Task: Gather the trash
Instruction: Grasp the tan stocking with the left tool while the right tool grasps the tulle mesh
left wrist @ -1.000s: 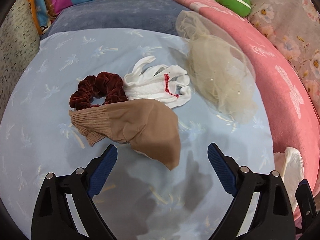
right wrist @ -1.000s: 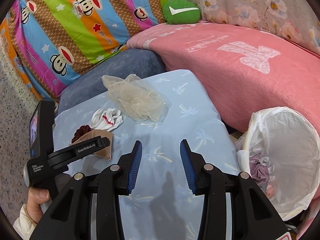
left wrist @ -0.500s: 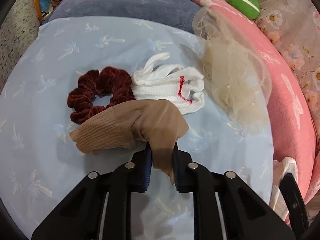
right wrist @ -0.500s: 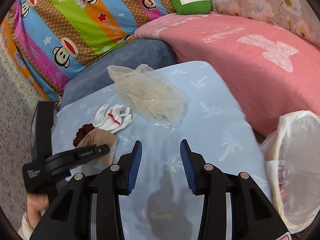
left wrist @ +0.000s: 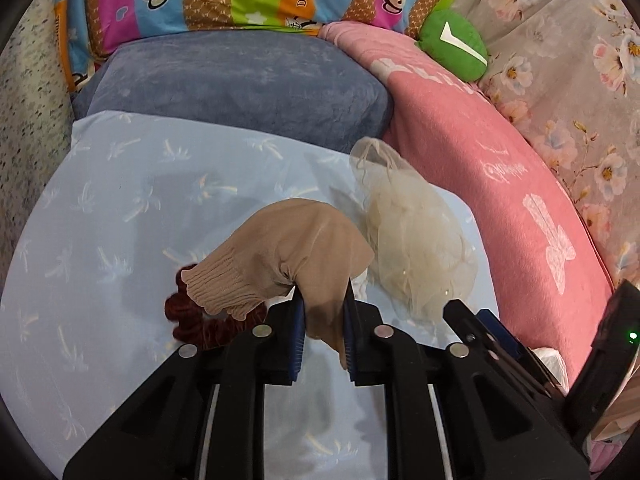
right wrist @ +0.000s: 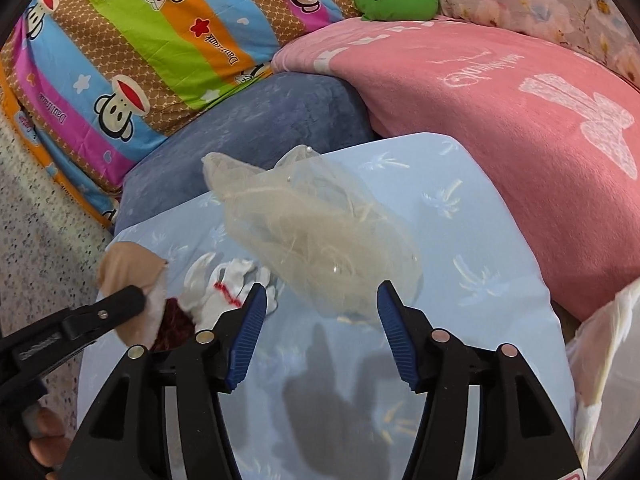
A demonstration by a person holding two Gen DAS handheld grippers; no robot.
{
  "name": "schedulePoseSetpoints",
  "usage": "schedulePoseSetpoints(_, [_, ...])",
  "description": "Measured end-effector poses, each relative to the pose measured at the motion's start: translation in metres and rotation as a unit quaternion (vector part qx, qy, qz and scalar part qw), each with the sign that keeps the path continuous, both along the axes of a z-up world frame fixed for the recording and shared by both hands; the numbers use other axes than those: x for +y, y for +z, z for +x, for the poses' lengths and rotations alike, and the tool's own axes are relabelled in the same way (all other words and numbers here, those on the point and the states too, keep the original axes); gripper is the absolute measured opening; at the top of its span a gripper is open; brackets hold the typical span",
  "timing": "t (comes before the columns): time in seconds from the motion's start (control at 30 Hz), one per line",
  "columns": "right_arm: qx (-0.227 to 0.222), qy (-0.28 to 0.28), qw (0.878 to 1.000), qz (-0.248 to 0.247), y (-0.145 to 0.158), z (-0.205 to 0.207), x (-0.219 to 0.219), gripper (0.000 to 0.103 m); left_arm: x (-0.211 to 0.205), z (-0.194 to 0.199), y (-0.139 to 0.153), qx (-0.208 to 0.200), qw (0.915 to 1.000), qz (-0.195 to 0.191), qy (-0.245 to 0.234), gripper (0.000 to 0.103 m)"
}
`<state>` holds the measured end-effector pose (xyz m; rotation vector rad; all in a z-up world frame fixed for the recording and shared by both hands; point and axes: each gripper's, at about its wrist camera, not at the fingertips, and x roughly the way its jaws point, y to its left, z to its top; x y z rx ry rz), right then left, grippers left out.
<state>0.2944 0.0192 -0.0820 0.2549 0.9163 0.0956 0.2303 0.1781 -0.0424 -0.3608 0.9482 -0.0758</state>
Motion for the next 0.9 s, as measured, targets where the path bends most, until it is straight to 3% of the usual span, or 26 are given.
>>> schedulePoseSetpoints(0.13, [0.019,-0.009,1.000,0.003,-0.017,0.017,-0.003,0.057,-0.002,0.005,-0.001,-0.004,0.9999,0.009,-0.009,0.016])
schedulePoseSetpoints(0.23, [0.036,-0.008,0.999,0.009,-0.029,0.022,-0.004,0.031,-0.005,0.009,-0.003,-0.001,0.9998,0.014,-0.014,0.016])
schedulePoseSetpoints(0.3, [0.047,-0.005,0.999,0.014,-0.036,0.022,-0.004,0.008,-0.007,0.010,-0.005,0.001,0.9998,0.014,-0.017,0.016])
schedulePoseSetpoints(0.37, [0.048,-0.004,0.999,0.016,-0.038,0.017,-0.005,0.004,-0.009,0.009,-0.006,0.003,0.9997,0.014,-0.020,0.016])
schedulePoseSetpoints(0.57, [0.032,-0.016,0.999,0.039,-0.024,-0.012,-0.017,0.003,-0.018,-0.001,-0.005,0.005,0.9995,0.013,-0.028,0.016])
schedulePoseSetpoints(0.9, [-0.019,-0.052,0.997,0.059,0.026,-0.082,-0.053,0.003,-0.063,-0.033,0.014,-0.009,0.9972,0.014,-0.073,0.016])
